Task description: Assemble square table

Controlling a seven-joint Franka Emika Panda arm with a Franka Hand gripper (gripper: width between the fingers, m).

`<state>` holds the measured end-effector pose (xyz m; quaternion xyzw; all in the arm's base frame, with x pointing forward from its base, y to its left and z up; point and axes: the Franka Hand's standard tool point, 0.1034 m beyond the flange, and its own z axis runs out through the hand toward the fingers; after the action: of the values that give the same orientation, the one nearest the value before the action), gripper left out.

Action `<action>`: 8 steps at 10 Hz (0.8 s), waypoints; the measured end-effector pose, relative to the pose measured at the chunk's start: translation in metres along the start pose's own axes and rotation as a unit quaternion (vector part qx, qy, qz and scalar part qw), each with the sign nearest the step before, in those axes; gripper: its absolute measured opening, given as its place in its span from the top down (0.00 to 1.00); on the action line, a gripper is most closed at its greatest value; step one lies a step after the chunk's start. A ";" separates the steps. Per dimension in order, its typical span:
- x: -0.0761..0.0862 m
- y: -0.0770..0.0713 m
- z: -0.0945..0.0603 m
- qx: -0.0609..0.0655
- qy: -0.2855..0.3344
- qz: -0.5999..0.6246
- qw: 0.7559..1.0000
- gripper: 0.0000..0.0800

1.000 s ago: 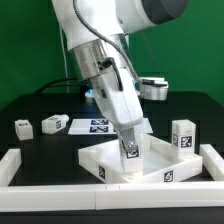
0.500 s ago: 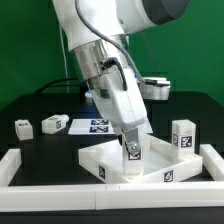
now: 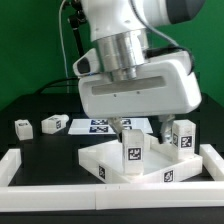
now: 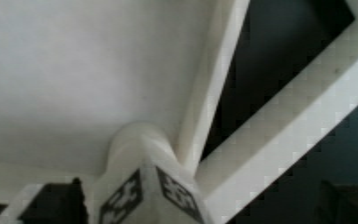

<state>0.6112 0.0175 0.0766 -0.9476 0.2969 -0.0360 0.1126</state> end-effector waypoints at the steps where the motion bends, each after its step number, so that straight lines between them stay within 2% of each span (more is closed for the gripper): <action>1: 0.000 0.001 0.000 -0.001 0.000 -0.026 1.000 0.19; 2: 0.000 0.001 0.001 -0.001 0.000 -0.083 0.997 0.19; 4: 0.006 0.012 0.007 -0.012 -0.003 -0.243 0.970 0.19; 5: 0.009 0.013 0.013 -0.028 -0.006 -0.358 0.933 0.19; 7: 0.010 0.015 0.018 -0.028 -0.004 -0.369 0.929 0.19; 8: 0.009 0.015 0.019 -0.028 -0.004 -0.363 0.931 0.36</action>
Offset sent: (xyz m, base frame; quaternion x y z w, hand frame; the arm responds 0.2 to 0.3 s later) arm 0.0098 -0.0214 -0.0124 -0.0384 -0.0064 -0.3293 0.9434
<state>0.6129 0.0034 0.0549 -0.9936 -0.0671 -0.0621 0.0664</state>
